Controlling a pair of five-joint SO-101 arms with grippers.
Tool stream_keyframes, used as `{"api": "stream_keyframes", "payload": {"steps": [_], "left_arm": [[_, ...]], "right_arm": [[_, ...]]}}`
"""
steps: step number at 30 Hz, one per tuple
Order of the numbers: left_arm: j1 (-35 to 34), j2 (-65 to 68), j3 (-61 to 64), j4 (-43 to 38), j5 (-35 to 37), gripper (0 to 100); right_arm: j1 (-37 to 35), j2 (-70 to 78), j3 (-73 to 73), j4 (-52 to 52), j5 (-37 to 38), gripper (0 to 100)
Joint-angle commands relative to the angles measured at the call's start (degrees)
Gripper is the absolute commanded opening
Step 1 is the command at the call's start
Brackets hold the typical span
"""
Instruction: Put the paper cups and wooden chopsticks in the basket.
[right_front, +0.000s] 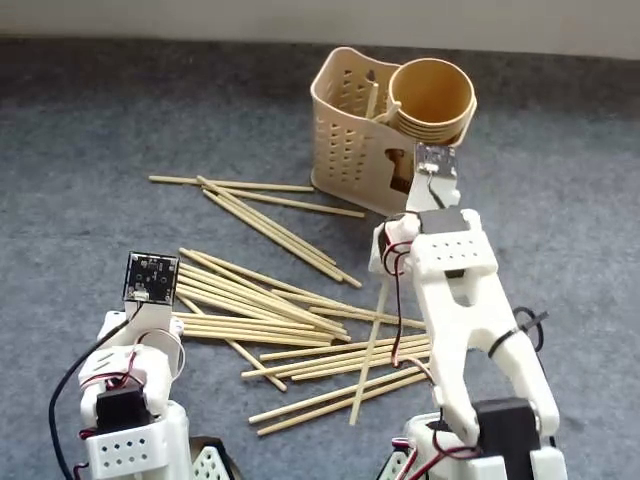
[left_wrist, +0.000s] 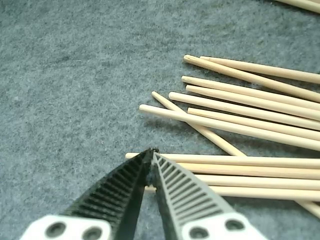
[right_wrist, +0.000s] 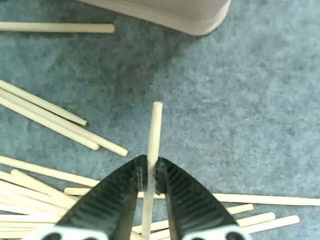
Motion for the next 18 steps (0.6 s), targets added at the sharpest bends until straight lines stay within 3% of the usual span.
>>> {"api": "stream_keyframes", "payload": {"steps": [1,18], "left_arm": [[-0.7,-0.6,1.2,0.0,-0.4,1],[-0.7,-0.6,1.2,0.0,-0.4,1]], "right_arm": [[-1.2,-6.8,-3.1,3.2,0.1,0.5],[-1.2,-28.4,-3.3,2.9,0.2,0.5]]}}
